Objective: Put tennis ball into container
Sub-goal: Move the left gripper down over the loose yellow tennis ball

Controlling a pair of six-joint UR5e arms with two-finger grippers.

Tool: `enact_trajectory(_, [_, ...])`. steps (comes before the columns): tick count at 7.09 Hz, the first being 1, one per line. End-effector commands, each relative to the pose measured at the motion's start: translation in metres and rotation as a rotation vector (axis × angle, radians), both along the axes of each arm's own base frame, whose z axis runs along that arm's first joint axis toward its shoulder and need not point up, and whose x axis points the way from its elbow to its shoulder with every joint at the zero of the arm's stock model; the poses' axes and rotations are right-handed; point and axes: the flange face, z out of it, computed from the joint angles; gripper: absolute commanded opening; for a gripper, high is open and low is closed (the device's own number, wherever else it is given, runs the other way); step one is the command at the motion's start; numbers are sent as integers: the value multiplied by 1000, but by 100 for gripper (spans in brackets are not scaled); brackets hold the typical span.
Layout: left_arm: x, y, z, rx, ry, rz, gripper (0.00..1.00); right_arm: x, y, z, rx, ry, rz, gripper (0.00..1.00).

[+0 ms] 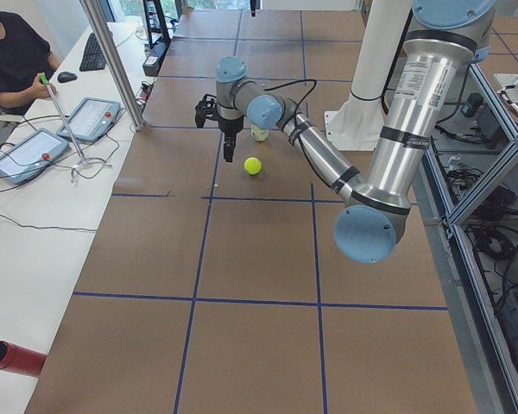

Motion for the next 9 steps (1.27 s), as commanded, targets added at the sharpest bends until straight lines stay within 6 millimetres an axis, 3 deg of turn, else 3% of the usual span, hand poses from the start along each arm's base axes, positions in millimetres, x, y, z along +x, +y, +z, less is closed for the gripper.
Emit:
enact_trajectory(1, [80, -2, -4, 7, -8, 47, 100, 0, 0, 0, 0, 0, 0, 100])
enact_trajectory(3, [147, 18, -6, -81, 1, 79, 100, 0, 0, 0, 0, 0, 0, 100])
enact_trajectory(5, [195, 21, 19, -104, 19, 18, 100, 0, 0, 0, 0, 0, 0, 100])
enact_trajectory(7, [225, 29, 33, -119, 3, 50, 100, 0, 0, 0, 0, 0, 0, 100])
enact_trajectory(9, [225, 29, 36, -104, -8, 43, 100, 0, 0, 0, 0, 0, 0, 100])
